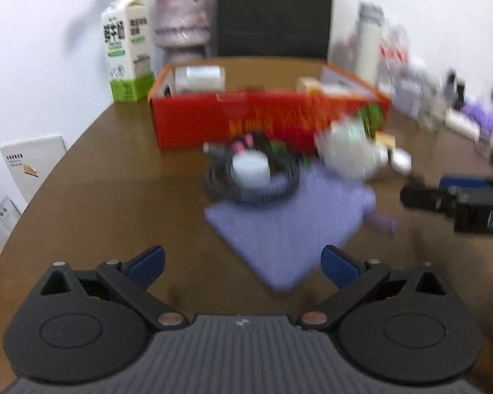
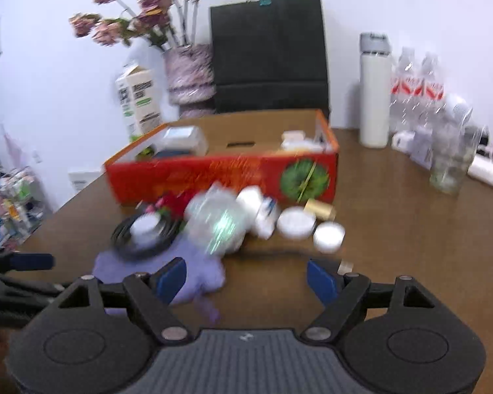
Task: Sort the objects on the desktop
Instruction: 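Lower the left tool onto the black cable coil while the right tool grasps the glittery plastic bag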
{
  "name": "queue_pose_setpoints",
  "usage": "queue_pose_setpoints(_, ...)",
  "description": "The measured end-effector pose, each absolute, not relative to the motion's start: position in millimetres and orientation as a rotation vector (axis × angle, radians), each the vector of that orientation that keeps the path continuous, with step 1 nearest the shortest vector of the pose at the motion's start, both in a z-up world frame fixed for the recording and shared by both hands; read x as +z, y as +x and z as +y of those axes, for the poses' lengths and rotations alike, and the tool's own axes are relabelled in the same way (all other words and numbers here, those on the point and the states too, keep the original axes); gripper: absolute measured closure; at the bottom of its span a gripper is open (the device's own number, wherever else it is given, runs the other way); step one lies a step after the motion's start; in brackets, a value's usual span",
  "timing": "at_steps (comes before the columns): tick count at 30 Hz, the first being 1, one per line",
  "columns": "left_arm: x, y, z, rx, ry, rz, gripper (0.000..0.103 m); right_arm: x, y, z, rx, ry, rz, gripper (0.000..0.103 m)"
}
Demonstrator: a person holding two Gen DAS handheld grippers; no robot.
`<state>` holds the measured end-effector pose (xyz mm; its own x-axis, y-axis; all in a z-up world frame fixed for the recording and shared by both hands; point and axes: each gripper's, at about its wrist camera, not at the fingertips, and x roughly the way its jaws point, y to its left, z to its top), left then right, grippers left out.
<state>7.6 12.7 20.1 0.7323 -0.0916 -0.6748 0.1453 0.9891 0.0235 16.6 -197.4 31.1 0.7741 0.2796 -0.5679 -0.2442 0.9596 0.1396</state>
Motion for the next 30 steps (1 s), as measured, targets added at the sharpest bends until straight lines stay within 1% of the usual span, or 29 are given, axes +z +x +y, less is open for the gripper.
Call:
queue_pose_setpoints(3,19.8,1.6,16.1,-0.132,0.089,0.740,0.000,26.7,5.1,-198.4,0.283,0.029,0.633,0.023)
queue_pose_setpoints(7,31.9,19.1,28.8,-0.145,0.024,0.706,0.000,31.5,6.5,-198.5,0.279,0.010,0.612,0.023)
queue_pose_setpoints(8,34.1,26.0,29.8,-0.136,0.025,0.703,0.004,33.5,10.1,-198.0,0.282,0.016,0.606,0.023)
queue_pose_setpoints(11,38.2,46.3,29.1,-0.124,0.048,0.686,0.008,37.4,23.6,-194.1,0.298,0.028,0.598,0.023)
queue_pose_setpoints(12,39.4,54.5,29.7,-0.131,0.045,0.686,0.011,39.3,29.0,-191.5,0.300,0.021,0.590,0.024)
queue_pose_setpoints(13,40.9,62.4,29.9,-0.131,0.038,0.691,0.019,40.9,35.4,-189.0,0.309,0.011,0.580,0.024)
queue_pose_setpoints(14,43.1,68.1,29.5,-0.134,0.030,0.692,0.023,42.3,41.5,-185.8,0.322,0.005,0.569,0.025)
queue_pose_setpoints(16,46.5,75.8,24.1,-0.198,0.036,0.660,0.023,43.9,55.6,-179.5,0.346,-0.004,0.559,0.031)
queue_pose_setpoints(18,44.0,88.0,18.0,-0.245,0.042,0.656,0.029,42.0,69.8,-171.2,0.354,-0.019,0.556,0.039)
queue_pose_setpoints(19,41.4,96.5,15.0,-0.258,0.042,0.684,0.040,40.1,75.1,-168.8,0.353,-0.028,0.557,0.040)
queue_pose_setpoints(20,39.0,102.4,12.9,-0.269,0.032,0.698,0.050,38.2,79.9,-166.3,0.347,-0.037,0.560,0.044)
queue_pose_setpoints(21,36.0,108.6,10.8,-0.280,0.018,0.712,0.053,35.6,83.8,-164.3,0.342,-0.039,0.564,0.046)
queue_pose_setpoints(23,29.5,116.1,4.9,-0.283,0.035,0.735,0.054,31.4,87.8,-163.2,0.352,-0.020,0.574,0.046)
queue_pose_setpoints(25,23.9,116.3,0.4,-0.258,0.075,0.707,0.054,27.4,89.1,-165.4,0.365,0.004,0.583,0.046)
queue_pose_setpoints(27,20.3,115.4,-1.8,-0.233,0.110,0.686,0.044,23.7,90.0,-167.8,0.365,0.013,0.592,0.046)
queue_pose_setpoints(28,17.4,117.0,-1.8,-0.224,0.119,0.694,0.043,21.8,90.3,-169.3,0.366,0.021,0.595,0.046)
queue_pose_setpoints(30,14.4,117.0,-1.3,-0.226,0.133,0.686,0.044,18.2,91.2,-171.8,0.375,0.050,0.607,0.047)
